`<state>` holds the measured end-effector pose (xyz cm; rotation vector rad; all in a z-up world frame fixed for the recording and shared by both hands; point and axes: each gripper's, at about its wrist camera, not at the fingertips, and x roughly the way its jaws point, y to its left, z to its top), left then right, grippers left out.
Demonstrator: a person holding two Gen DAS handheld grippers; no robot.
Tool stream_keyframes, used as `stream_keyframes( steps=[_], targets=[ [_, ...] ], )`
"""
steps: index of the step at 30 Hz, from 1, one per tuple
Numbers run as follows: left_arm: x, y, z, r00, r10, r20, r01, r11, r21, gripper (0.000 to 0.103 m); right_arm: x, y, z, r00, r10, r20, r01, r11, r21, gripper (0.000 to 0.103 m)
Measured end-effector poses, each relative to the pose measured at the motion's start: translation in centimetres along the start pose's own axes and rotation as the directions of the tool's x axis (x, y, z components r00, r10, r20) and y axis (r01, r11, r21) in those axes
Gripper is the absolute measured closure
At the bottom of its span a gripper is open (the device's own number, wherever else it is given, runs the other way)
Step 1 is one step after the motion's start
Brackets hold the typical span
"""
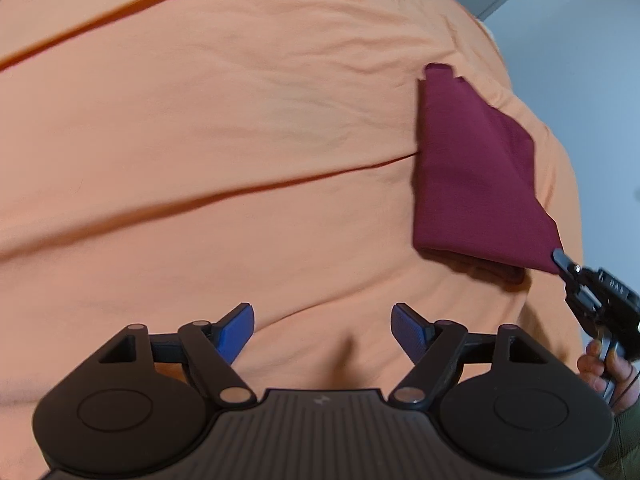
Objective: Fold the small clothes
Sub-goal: 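Lower the folded bundle with the right tool, press it flat, release, then push the bundle edge with the right tool to square the fold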
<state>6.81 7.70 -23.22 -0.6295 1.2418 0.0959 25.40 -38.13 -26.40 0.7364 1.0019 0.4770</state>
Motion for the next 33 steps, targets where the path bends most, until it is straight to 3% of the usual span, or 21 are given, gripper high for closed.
stream_keyframes(
  steps=[3,5,10,11,16,20,21,22,25,29,32,33],
  targets=[
    [0.5,0.1,-0.3,1.0,0.002,-0.018,-0.002,1.0,-0.01,0.023,1.2,-1.5,-1.0,0.995,-0.08,-0.06,0.08,0.997,0.004,0.096],
    [0.4,-0.4,-0.2,1.0,0.001,-0.019,-0.001,1.0,0.013,0.023,2.3,-2.6,-1.6,0.987,-0.122,-0.105,0.124,0.992,0.014,0.088],
    [0.2,-0.3,0.0,1.0,0.007,-0.011,-0.007,1.0,0.025,0.021,0.0,-1.5,0.4,0.997,-0.042,0.058,0.04,0.999,0.028,0.056],
    [0.3,-0.2,0.0,1.0,0.008,-0.012,-0.008,1.0,0.016,0.021,0.3,-1.2,1.4,0.996,-0.052,0.074,0.051,0.999,0.016,0.056],
    [0.0,-0.9,-0.4,1.0,-0.001,-0.015,0.001,0.999,0.037,0.021,5.0,-0.2,6.0,0.988,-0.127,0.09,0.133,0.989,-0.065,0.057],
    [-0.2,-0.9,-0.6,1.0,-0.001,-0.019,0.002,0.999,0.04,0.021,9.3,0.1,7.3,0.984,-0.17,0.05,0.174,0.98,-0.1,0.059],
    [-0.2,-0.7,-0.6,1.0,0.001,-0.022,0.0,0.999,0.034,0.021,10.2,-0.1,7.3,0.983,-0.181,0.033,0.183,0.977,-0.108,0.067],
    [-0.1,-0.6,-0.5,1.0,0.002,-0.024,-0.001,1.0,0.03,0.021,10.9,-0.2,7.3,0.982,-0.186,0.026,0.188,0.975,-0.119,0.087],
    [0.0,-0.2,-0.4,1.0,0.002,-0.024,-0.001,1.0,0.024,0.021,10.3,0.4,7.2,0.985,-0.165,0.058,0.171,0.976,-0.131,0.098],
    [0.3,0.0,-0.1,1.0,0.006,-0.027,-0.005,1.0,0.02,0.021,8.6,0.2,7.9,0.985,-0.147,0.092,0.156,0.983,-0.101,0.099],
    [0.4,0.1,-0.1,0.999,0.004,-0.033,-0.003,1.0,0.019,0.021,9.5,-0.2,7.6,0.972,-0.225,0.07,0.233,0.965,-0.123,0.097],
    [0.3,0.1,0.0,0.999,0.002,-0.034,-0.001,1.0,0.025,0.021,10.1,-0.5,7.3,0.969,-0.243,0.043,0.247,0.961,-0.123,0.09]
  ],
)
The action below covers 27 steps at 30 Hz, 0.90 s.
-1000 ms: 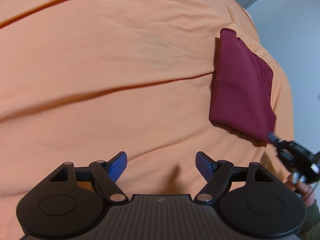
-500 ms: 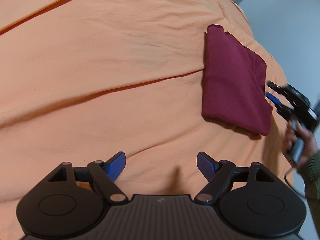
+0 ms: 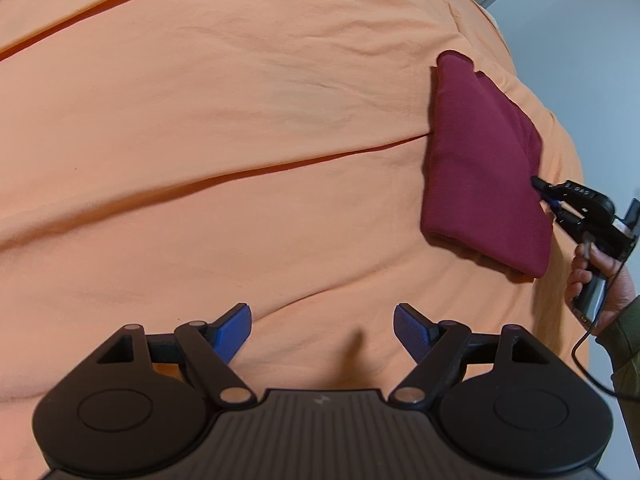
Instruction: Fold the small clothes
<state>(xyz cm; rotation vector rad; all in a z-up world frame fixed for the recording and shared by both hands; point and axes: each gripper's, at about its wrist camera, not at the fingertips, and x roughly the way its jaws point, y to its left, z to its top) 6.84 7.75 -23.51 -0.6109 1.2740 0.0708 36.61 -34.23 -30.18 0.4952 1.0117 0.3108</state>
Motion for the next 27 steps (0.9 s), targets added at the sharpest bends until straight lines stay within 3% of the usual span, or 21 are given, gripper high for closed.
stream_keyframes(
  steps=[1,3,6,8,10,12,13,15,17,19,22,24,27],
  targets=[
    [-0.1,0.0,0.0,1.0,-0.002,0.004,0.002,1.0,0.004,0.021,0.3,-0.1,-0.2,1.0,-0.01,-0.019,0.01,1.0,0.007,0.084],
    [-0.3,-0.1,0.2,1.0,-0.009,0.016,0.009,1.0,0.006,0.021,-0.9,-0.1,-0.4,1.0,0.0,0.02,-0.001,0.999,0.039,0.082],
    [0.1,0.2,0.3,1.0,-0.011,0.018,0.012,1.0,-0.007,0.021,-4.5,1.3,-1.2,0.99,0.088,0.11,-0.089,0.996,0.009,0.08],
    [0.6,-0.1,0.4,1.0,-0.007,0.014,0.008,1.0,-0.007,0.021,-5.2,2.4,-2.4,0.984,0.158,0.076,-0.158,0.987,-0.013,0.078],
    [0.9,-0.8,0.7,1.0,-0.011,0.009,0.011,1.0,0.002,0.021,-5.1,3.2,-4.2,0.984,0.179,0.008,-0.179,0.983,-0.05,0.078],
    [1.0,-1.8,1.0,1.0,-0.014,0.003,0.014,1.0,0.028,0.021,-4.5,3.1,-6.0,0.991,0.124,-0.057,-0.129,0.987,-0.092,0.08],
    [1.1,-2.3,1.2,1.0,-0.017,0.0,0.017,0.999,0.042,0.02,-4.3,2.8,-6.8,0.995,0.071,-0.074,-0.079,0.991,-0.108,0.086],
    [1.1,-3.0,1.4,1.0,-0.023,0.007,0.023,0.997,0.068,0.019,-4.8,1.8,-7.7,0.998,0.031,-0.064,-0.036,0.996,-0.086,0.088],
    [1.4,-3.6,1.5,1.0,-0.024,0.006,0.023,0.997,0.077,0.018,-6.0,1.5,-8.2,0.996,0.079,-0.028,-0.08,0.996,-0.026,0.08],
    [1.7,-4.0,1.5,1.0,-0.021,-0.004,0.021,0.997,0.079,0.018,-6.1,2.0,-8.5,0.995,0.095,-0.038,-0.096,0.995,-0.039,0.07],
    [2.1,-4.8,1.7,1.0,-0.024,-0.008,0.025,0.995,0.096,0.018,-4.9,3.1,-9.0,0.995,-0.021,-0.098,0.01,0.994,-0.111,0.079],
    [2.4,-5.3,1.9,1.0,-0.03,-0.005,0.03,0.993,0.118,0.018,-5.3,2.9,-9.0,0.997,-0.008,-0.073,0.002,0.997,-0.082,0.077],
    [3.3,-6.2,2.7,1.0,-0.028,-0.003,0.028,0.989,0.148,0.018,-7.3,1.7,-9.0,0.999,0.036,-0.014,-0.036,0.999,-0.023,0.059]
  ],
)
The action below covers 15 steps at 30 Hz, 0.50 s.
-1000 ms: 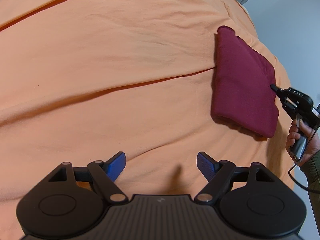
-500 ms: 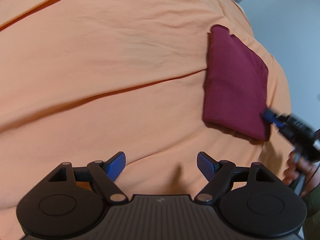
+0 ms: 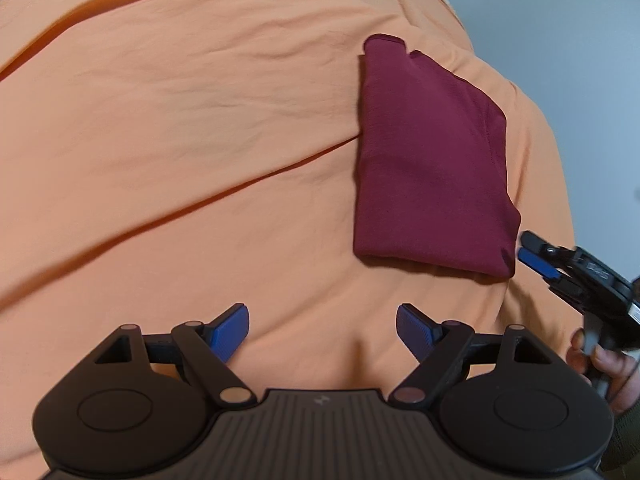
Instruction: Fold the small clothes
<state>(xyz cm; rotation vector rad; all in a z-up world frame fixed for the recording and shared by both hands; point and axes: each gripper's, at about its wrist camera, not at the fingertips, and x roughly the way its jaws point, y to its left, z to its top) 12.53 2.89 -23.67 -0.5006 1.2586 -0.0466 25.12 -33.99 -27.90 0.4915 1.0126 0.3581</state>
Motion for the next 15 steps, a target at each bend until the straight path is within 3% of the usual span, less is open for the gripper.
stream_keyframes(
  steps=[4,12,15],
  targets=[
    [1.3,-1.0,1.6,1.0,-0.004,0.016,0.003,0.999,0.041,0.018,-1.7,-0.8,0.1,0.999,0.033,0.039,-0.035,0.999,0.032,0.052],
    [4.7,-3.1,5.7,0.995,-0.043,0.09,0.031,0.991,0.131,0.018,-2.5,-3.0,1.0,0.995,0.026,0.091,-0.032,0.997,0.065,0.04],
    [6.4,-2.8,7.6,0.992,-0.069,0.11,0.057,0.992,0.114,0.028,-2.0,-3.4,1.8,0.994,0.032,0.108,-0.039,0.997,0.07,0.037]
  ],
)
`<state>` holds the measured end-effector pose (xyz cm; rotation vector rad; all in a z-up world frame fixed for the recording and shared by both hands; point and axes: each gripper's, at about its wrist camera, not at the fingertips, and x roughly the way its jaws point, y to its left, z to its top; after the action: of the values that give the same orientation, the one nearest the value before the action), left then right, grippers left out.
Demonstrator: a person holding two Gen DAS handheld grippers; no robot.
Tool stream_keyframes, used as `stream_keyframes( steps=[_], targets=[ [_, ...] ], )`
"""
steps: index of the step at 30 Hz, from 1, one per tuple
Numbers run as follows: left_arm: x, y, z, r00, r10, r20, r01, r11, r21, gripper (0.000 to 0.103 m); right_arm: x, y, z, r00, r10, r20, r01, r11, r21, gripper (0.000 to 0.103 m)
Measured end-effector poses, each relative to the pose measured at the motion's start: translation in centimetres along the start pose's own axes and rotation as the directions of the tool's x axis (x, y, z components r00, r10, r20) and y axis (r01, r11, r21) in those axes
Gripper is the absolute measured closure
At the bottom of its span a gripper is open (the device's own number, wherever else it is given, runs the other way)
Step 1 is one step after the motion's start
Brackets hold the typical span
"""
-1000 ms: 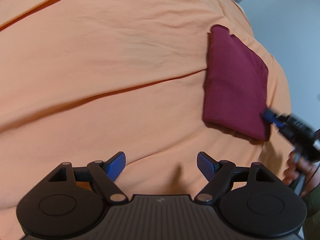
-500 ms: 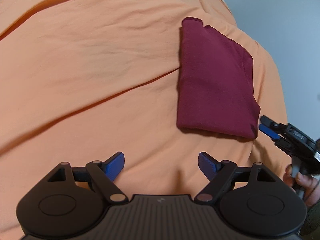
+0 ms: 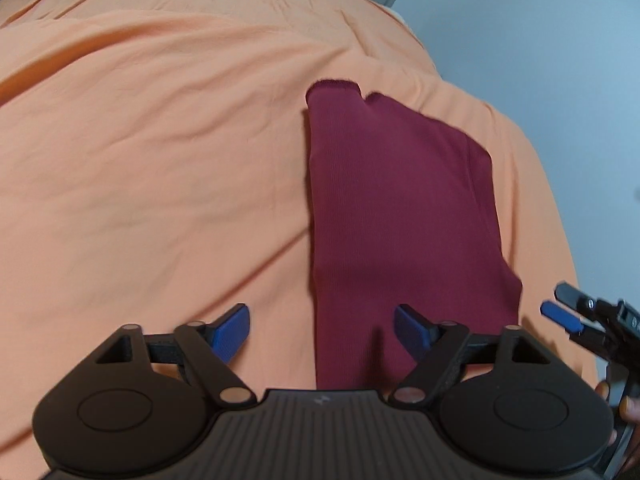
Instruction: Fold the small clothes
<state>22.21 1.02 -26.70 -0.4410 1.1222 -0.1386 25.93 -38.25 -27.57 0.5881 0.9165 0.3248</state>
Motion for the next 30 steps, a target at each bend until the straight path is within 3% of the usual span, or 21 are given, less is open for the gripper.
stream_keyframes(
  steps=[2,7,12,17,21,28,29,30],
  targets=[
    [1.2,0.4,1.1,0.999,-0.038,-0.002,0.038,0.999,-0.029,0.036,0.9,0.1,0.8,1.0,-0.002,0.006,0.002,1.0,-0.015,0.036],
    [3.5,-0.5,3.0,0.995,-0.1,0.0,0.1,0.995,-0.023,0.037,5.1,-0.5,2.7,0.998,0.055,-0.023,-0.055,0.998,0.027,0.036],
    [5.3,-0.9,3.6,0.995,-0.099,-0.019,0.099,0.995,-0.033,0.037,9.1,-0.4,4.2,0.996,0.04,-0.076,-0.037,0.998,0.043,0.038],
    [6.0,-1.2,3.5,0.996,-0.086,-0.011,0.086,0.996,-0.015,0.039,10.9,0.3,4.4,0.99,0.079,-0.12,-0.076,0.997,0.025,0.039],
    [6.2,-1.6,3.9,0.997,-0.075,-0.002,0.075,0.997,0.005,0.041,12.3,-0.2,4.2,0.983,0.105,-0.151,-0.095,0.993,0.075,0.059],
    [6.1,-1.2,4.0,0.995,-0.095,-0.006,0.095,0.995,-0.04,0.044,12.8,-0.9,3.7,0.977,0.113,-0.18,-0.088,0.986,0.142,0.057],
    [6.3,-1.2,3.9,0.996,-0.086,-0.017,0.085,0.996,-0.04,0.045,12.8,-1.0,3.6,0.977,0.112,-0.183,-0.087,0.987,0.138,0.057],
    [6.4,-1.3,3.8,0.997,-0.068,-0.021,0.067,0.997,-0.03,0.055,12.7,-1.0,3.4,0.976,0.109,-0.188,-0.084,0.987,0.136,0.058]
  ],
)
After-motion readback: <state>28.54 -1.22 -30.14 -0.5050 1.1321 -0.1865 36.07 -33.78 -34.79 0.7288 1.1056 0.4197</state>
